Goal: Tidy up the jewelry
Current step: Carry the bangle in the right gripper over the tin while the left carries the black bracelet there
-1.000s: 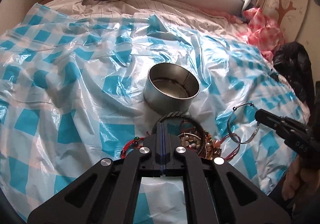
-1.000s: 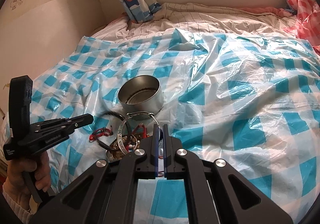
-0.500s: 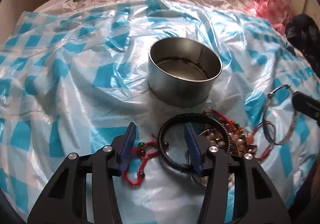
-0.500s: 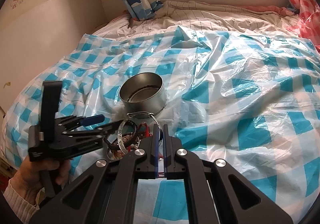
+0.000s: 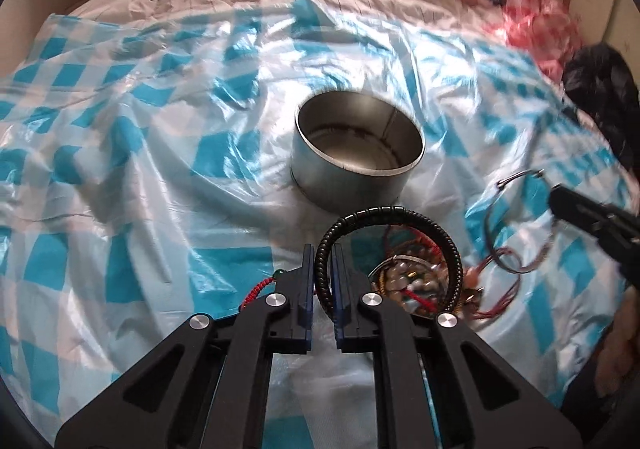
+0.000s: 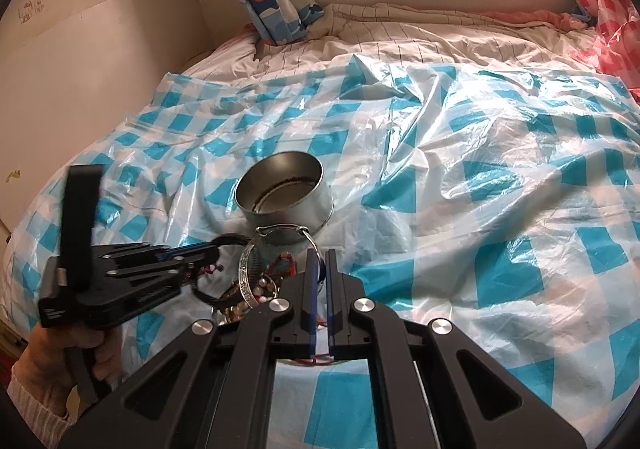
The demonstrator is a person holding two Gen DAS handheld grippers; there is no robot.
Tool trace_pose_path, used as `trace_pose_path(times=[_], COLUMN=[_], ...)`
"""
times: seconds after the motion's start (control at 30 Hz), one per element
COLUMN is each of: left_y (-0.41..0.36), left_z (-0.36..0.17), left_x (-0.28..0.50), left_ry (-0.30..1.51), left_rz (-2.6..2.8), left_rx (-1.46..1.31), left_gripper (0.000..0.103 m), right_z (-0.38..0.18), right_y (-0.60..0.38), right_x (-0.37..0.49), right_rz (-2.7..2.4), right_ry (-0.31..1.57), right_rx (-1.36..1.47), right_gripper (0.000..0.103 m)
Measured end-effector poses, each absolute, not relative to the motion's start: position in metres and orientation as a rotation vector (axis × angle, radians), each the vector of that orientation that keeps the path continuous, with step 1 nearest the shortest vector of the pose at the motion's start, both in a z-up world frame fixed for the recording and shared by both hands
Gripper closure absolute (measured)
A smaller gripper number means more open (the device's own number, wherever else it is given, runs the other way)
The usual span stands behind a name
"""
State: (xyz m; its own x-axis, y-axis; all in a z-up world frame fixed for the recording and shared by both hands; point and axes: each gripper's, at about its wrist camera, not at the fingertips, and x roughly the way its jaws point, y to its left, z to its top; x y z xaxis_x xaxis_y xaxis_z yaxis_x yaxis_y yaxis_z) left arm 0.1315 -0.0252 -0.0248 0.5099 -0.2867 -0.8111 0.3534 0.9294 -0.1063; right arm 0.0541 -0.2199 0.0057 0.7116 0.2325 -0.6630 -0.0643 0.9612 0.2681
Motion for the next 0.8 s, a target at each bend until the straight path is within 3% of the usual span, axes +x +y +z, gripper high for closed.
trace_pose_path(times=[0.3,0.8], left_y=[-0.013,-0.018], left_z=[0.008,0.002], left_x=[0.136,0.176], left_ry=[0.887,0.903], left_rz=[-0.355,-0.331], left_rx=[-0.021,-0.054], left_gripper=[0.096,0.096], right_z=[0.027,0.038], right_y=[-0.22,-0.213], right_x=[0.065,0.1], right_rz=[0.166,0.179], right_ry=[0.7,0.664], right_rx=[0.259,0.294], right_gripper=[0.099,0.099])
